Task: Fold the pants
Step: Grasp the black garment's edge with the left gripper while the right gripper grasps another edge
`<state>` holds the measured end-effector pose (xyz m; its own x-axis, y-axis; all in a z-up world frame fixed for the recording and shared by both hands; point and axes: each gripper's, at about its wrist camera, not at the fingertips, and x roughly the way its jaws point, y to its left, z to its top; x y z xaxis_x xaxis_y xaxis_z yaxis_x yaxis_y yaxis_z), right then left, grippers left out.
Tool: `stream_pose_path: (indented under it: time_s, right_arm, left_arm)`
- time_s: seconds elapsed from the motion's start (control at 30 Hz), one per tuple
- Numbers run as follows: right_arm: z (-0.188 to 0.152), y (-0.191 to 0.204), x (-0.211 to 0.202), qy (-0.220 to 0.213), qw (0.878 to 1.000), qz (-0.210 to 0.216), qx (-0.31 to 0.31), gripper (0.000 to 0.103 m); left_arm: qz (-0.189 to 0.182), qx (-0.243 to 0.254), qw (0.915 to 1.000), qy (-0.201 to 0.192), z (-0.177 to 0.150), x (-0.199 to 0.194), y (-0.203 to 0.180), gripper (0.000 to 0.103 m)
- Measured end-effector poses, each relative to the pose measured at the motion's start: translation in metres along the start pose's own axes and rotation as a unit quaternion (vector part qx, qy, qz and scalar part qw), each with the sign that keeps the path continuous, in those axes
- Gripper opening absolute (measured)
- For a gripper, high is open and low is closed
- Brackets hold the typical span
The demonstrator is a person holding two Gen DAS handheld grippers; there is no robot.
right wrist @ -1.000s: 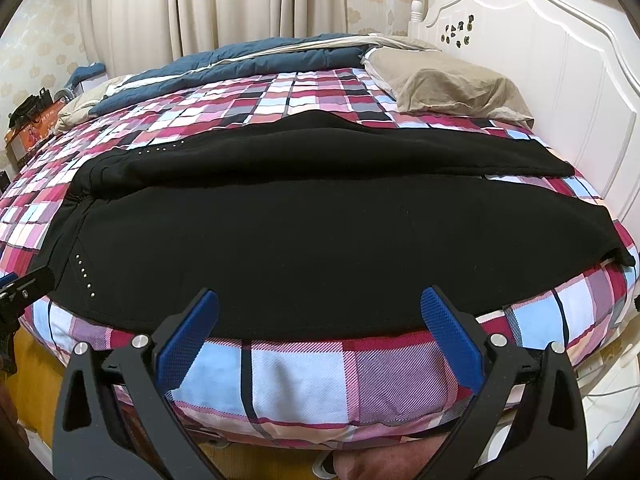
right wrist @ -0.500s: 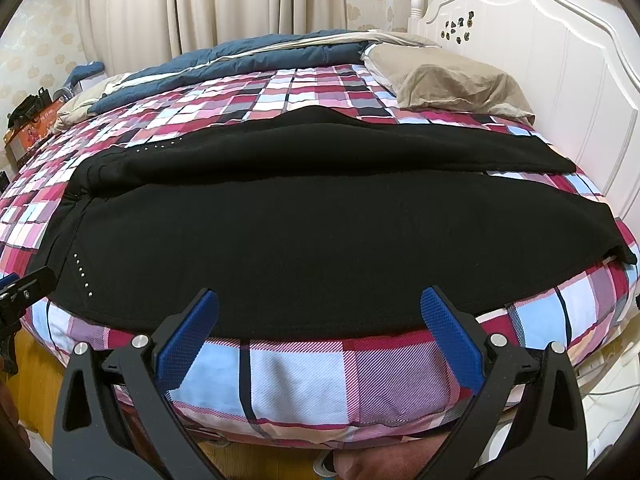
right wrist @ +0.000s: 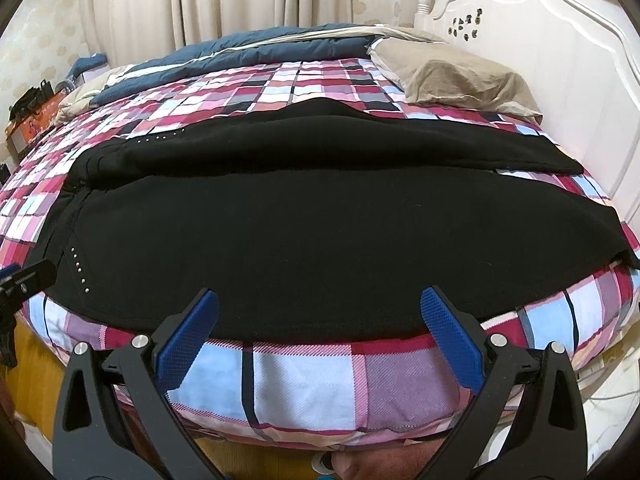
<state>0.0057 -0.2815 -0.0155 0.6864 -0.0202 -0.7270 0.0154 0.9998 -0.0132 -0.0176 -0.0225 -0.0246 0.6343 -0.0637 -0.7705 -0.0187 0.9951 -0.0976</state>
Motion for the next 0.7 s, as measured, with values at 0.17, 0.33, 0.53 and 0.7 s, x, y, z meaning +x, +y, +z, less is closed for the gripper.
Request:
stream_pose_path:
  time_s: [0.17,0.33,0.53,0.7]
  right_arm:
    - [0.010,0.005,0.009,0.007,1.000,0.003,-0.013,0.101]
    - [0.031,0.012,0.016,0.009,0.999,0.022,-0.031,0.101]
    - [0.065,0.028,0.027,-0.005,0.997,0.041,-0.061,0.101]
    - [0.088,0.040,0.046,-0.002,0.995,0.054,-0.080,0.101]
  left_arm:
    - [-0.024,0.021,0.9993,0.016,0.035,0.007,0.025,0.098]
    - [-0.090,-0.010,0.9955,0.027,0.098,0.028,0.084,0.098]
    - [-0.164,-0.064,0.9802,0.091,0.172,0.097,0.157,0.098]
    - [-0.226,-0.142,0.9549,0.130,0.203,0.163,0.195,0.098]
